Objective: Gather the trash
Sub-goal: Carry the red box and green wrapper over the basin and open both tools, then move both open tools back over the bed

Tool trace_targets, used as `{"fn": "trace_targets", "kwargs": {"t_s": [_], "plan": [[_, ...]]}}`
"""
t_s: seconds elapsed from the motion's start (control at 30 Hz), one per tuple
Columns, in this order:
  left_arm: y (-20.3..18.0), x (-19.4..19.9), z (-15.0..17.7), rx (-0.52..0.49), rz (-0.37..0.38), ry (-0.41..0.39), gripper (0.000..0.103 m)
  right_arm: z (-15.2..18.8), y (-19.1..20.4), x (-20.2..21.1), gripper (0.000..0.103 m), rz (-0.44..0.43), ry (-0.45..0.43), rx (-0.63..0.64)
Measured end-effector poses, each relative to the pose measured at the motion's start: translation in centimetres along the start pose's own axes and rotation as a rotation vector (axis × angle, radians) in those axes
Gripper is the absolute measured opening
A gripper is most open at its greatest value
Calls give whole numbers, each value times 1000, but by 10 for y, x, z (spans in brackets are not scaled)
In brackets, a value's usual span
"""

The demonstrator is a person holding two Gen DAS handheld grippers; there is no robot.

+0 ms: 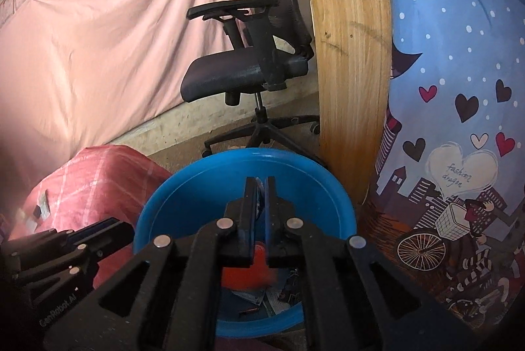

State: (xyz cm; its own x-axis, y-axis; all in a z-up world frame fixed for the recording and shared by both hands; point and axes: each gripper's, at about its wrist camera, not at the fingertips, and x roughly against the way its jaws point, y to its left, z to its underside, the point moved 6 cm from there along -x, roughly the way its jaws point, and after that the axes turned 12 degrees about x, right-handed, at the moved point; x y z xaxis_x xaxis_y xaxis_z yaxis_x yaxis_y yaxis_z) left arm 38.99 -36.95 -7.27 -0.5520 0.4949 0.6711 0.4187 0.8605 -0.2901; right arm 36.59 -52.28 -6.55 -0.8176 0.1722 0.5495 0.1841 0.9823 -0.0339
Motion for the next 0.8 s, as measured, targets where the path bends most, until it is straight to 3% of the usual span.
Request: {"fn": "trace_targets", "kwargs": {"t_s": [0.63,0.8], "plan": [[41,39,-14,81,-52,-105,17,-9,20,4,51,-6,-40,42],[61,63,-16,120,-76,-170,33,-17,32,10,64,-8,-76,46]]}}
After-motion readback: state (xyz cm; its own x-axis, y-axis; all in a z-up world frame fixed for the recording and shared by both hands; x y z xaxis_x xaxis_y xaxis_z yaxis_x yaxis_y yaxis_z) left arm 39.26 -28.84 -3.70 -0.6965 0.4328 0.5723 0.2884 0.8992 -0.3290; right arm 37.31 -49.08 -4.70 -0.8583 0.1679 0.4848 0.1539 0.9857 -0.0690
